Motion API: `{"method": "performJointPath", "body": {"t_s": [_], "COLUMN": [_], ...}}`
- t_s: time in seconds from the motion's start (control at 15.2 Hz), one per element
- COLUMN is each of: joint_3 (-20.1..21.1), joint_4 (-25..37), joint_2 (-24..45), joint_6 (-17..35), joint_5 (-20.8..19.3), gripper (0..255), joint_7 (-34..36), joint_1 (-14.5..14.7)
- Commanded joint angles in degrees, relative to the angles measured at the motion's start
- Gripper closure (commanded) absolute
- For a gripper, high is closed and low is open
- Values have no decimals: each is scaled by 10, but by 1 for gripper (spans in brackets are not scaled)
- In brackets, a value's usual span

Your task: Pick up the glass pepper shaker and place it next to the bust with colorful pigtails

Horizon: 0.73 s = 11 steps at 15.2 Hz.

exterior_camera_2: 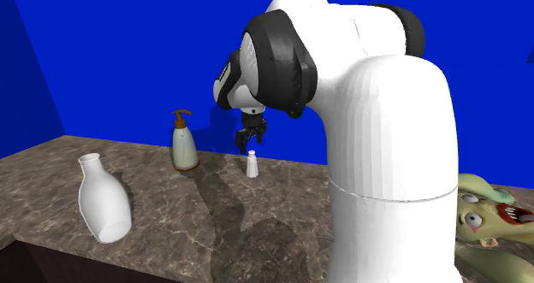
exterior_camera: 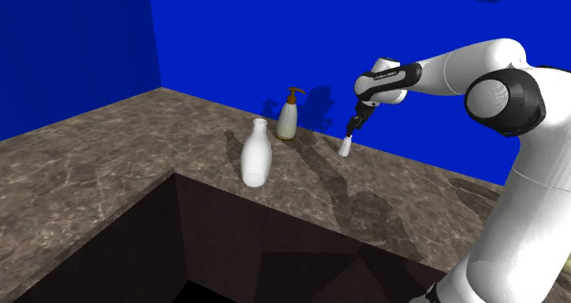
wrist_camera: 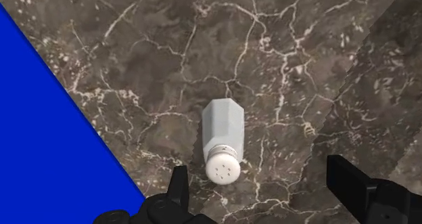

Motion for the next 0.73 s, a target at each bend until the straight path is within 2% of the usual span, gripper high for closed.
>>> {"method": "performJointPath", "body": {"t_s": [0.0,0.66], "joint_3": [5,15], "joint_4": [49,44], "joint_2": [50,89], "joint_6": [4,46], "joint_5": [26,47], "gripper": [0,0], "joint_7": [-24,-37], "joint_1": [-14,-23]}}
